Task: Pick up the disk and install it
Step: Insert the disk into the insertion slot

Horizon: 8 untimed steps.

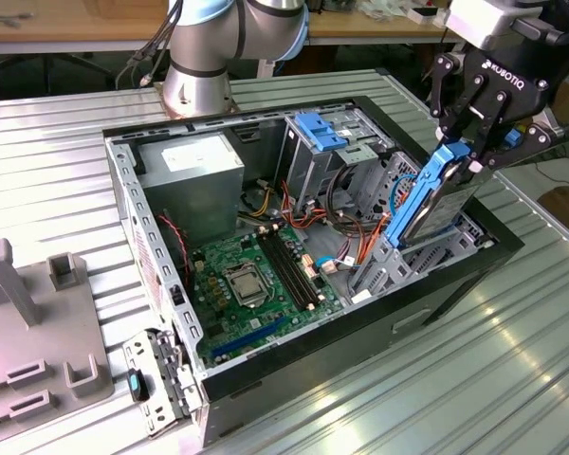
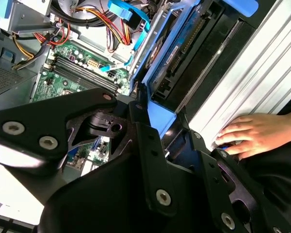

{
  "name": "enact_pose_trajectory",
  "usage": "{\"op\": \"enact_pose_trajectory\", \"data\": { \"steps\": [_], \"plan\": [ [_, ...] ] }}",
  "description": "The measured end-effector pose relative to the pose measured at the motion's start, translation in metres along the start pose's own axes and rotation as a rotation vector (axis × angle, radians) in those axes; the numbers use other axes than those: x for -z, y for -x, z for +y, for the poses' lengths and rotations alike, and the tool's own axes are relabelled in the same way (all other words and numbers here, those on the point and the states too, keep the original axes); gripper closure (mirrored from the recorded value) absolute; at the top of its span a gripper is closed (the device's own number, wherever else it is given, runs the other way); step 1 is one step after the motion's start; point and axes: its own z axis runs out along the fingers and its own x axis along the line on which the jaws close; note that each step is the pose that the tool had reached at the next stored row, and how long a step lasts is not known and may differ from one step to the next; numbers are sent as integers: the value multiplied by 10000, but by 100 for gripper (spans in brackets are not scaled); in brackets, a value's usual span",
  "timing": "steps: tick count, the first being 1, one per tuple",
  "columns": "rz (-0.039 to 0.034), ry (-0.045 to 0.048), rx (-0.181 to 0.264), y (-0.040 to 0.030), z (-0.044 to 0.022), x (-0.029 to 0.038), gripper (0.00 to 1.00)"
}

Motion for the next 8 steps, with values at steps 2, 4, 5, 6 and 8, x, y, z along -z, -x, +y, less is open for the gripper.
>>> {"op": "enact_pose_trajectory", "data": {
  "steps": [2, 4, 5, 6, 8],
  "plan": [
    [1, 36, -24, -3, -2, 5, 63],
    [1, 88, -68, -3, -2, 12, 63],
    [2, 117, -96, -4, -2, 15, 63],
    [8, 136, -113, -4, -2, 20, 63],
    [17, 172, -158, -3, -2, 23, 63]
  ]
}}
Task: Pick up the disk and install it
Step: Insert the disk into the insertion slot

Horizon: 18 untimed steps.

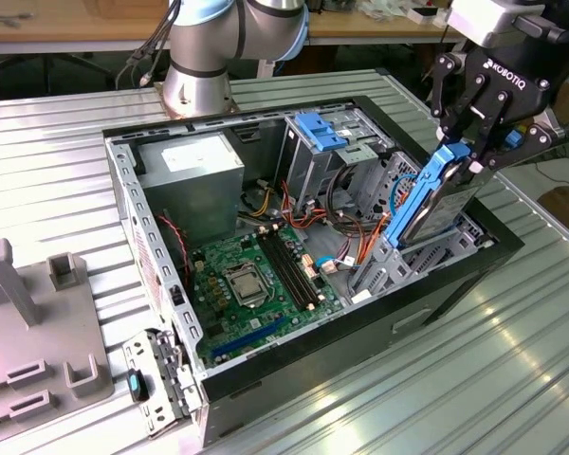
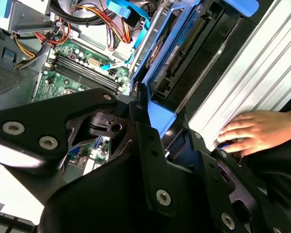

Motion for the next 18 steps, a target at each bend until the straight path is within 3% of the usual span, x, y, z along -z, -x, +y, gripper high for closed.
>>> {"op": "enact_pose_trajectory", "data": {
  "steps": [18],
  "plan": [
    [3, 1, -9, 0, 1, -13, 63]
  ]
}}
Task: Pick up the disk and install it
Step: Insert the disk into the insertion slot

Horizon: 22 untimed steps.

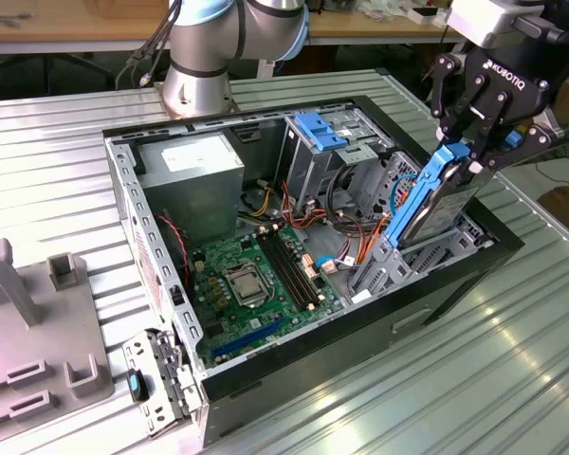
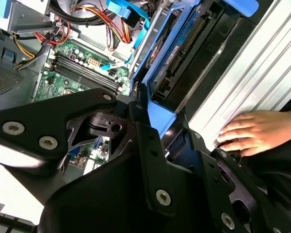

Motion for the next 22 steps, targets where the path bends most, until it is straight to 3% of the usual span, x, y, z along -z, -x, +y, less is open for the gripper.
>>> {"op": "enact_pose_trajectory", "data": {
  "steps": [14, 22],
  "plan": [
    [-2, 0, -1, -3, 12, -129, 63],
    [-1, 0, 0, -15, 21, -252, 63]
  ]
}}
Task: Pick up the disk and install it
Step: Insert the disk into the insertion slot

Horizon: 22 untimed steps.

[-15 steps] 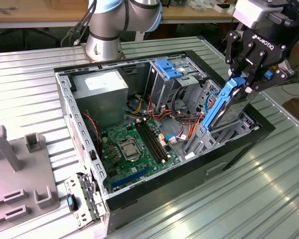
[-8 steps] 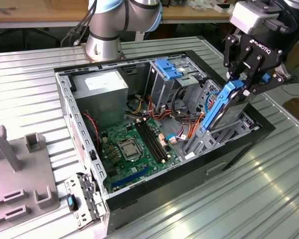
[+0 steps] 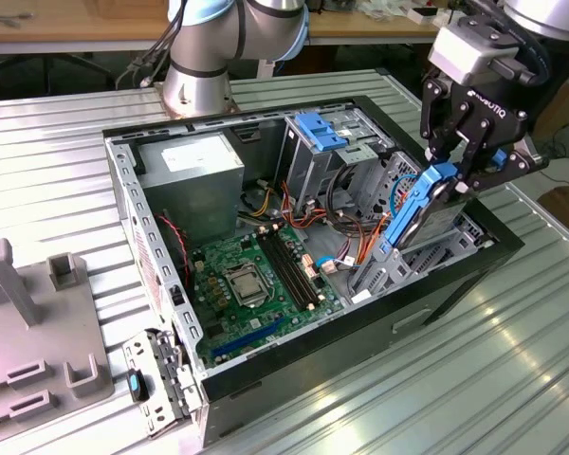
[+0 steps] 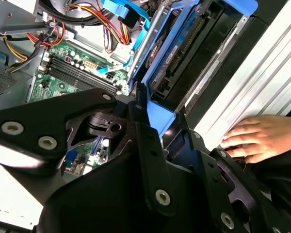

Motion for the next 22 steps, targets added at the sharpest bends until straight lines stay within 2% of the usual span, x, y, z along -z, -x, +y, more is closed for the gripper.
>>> {"op": "enact_pose_trajectory", "data": {
  "steps": [4, 8, 13, 15, 22],
  "plan": [
    [-1, 1, 0, -4, 5, -55, 63],
    [1, 3, 0, -10, 13, -149, 63],
    [-1, 3, 0, -15, 19, -227, 63],
    [-1, 4, 0, -19, 25, -289, 63],
    [2, 4, 0, -21, 25, -293, 62]
  ]
}}
